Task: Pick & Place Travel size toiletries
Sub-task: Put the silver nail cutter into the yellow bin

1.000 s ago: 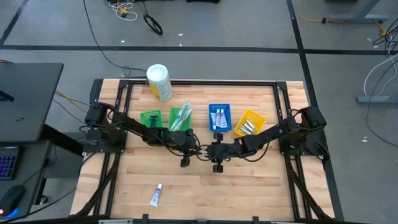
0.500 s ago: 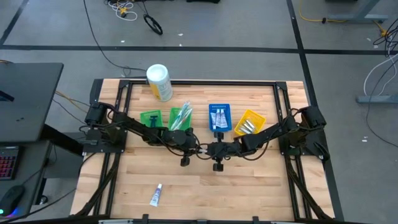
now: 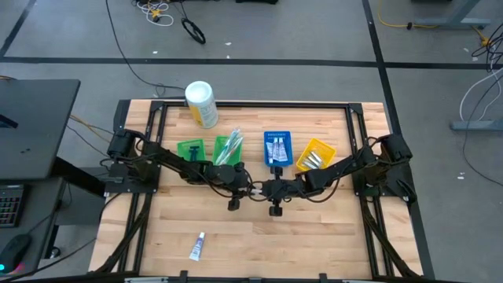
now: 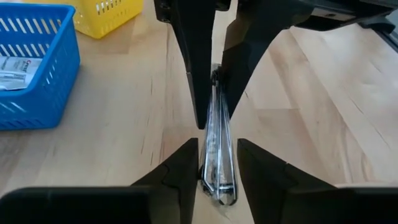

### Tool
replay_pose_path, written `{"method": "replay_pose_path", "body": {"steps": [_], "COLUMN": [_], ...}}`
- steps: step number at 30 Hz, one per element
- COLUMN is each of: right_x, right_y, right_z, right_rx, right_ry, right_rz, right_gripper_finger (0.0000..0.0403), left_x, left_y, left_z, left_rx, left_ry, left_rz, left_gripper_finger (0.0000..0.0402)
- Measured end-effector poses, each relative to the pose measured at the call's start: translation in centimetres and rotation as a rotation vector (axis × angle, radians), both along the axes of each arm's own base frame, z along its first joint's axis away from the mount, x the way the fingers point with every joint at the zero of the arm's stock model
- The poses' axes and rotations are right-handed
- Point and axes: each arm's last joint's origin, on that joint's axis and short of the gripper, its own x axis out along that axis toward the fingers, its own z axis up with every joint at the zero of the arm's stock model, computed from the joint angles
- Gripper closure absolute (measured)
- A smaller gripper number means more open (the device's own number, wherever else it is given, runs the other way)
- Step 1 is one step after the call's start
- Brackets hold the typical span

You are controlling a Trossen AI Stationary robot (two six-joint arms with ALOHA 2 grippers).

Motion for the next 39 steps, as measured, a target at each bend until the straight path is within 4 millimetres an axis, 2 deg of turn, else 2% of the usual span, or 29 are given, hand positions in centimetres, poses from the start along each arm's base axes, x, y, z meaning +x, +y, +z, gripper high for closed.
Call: {"method": "replay_pose_path", "body": {"steps": [12,21,25,31,39], "right_x": [-0.1,-1.0,-1.5,-3.8,-9.3], "right_y": [0.2,0.1,0.5,0.4,-1.2], "right_z": [-0.1,-0.8,-0.4,1.6,5.9], "right_rx": [0.065,0.090,0.074,0.050,-0.085], "right_ry": [0.012,0.116,0.143,0.227,0.301], "right_rz": [-0.029,-0.087,-0.067,-0.126,-0.402], "right_gripper_finger": [0.0360,0.0360,0.0360,0.0360,0.0360], "left_x": [0.0,0.0,0.0,0.0,0.0], "left_y": [0.0,0.1,0.1,0.1,0.1], "left_z": [0.0,0.0,0.0,0.0,-0.1], "left_rx": [0.010,0.025,0.029,0.031,0.032], "left_ry": [0.001,0.000,-0.001,0.001,0.006], "left_rz": [-0.003,0.011,0.019,0.021,0.021], "left_gripper_finger": [0.0232,0.0228,0.0227,0.0230,0.0231]}}
